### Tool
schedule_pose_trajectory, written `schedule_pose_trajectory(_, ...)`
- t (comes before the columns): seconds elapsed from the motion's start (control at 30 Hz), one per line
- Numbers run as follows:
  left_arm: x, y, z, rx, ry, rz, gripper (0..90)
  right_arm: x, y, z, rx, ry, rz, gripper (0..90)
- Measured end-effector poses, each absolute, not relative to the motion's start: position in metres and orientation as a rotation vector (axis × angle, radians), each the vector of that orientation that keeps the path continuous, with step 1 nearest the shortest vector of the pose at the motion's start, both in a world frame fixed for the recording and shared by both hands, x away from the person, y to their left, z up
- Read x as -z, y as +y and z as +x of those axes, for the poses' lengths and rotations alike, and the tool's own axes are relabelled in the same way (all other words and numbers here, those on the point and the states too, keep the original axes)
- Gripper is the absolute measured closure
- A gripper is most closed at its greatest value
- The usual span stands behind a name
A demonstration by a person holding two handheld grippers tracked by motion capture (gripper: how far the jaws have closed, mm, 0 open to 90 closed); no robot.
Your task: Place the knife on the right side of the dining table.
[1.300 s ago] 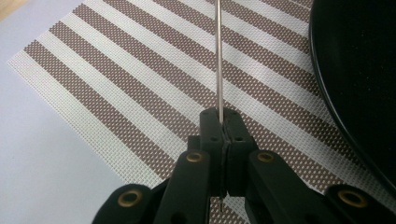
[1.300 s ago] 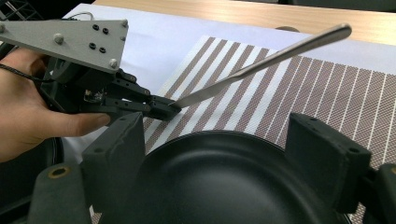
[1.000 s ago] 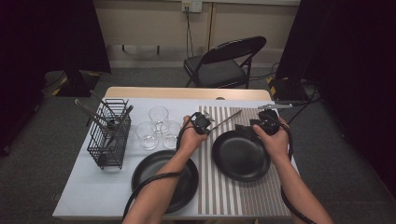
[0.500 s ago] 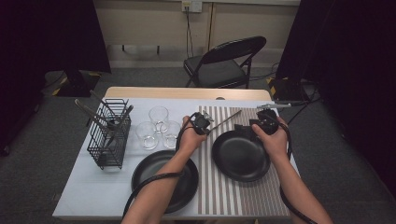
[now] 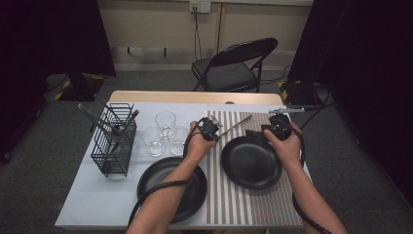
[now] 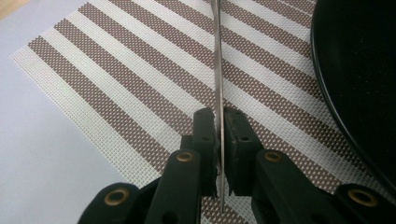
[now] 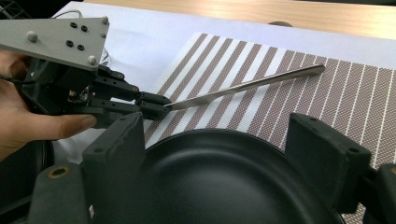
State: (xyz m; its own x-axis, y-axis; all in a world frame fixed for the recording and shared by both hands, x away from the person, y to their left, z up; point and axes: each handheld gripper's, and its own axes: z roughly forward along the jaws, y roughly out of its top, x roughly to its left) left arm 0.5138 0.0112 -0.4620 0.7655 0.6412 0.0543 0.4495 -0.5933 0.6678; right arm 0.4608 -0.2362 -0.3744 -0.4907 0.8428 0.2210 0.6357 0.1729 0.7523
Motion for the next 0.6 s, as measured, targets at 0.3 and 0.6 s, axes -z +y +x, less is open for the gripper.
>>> schedule_pose_trajectory(0.3,0.462,0.0123,0.5132,-0.375,0.837,2.29,75.5,0.3745,-0.2352,0.4615,-1.217,2.203,1.426,19.6)
schedule_pose_trajectory(0.6,0.4622,0.0132,0.5129,-0.376,0.82,2.291,75.7,0.3739,-0.236,0.461,-1.218,2.2,1.429,19.6)
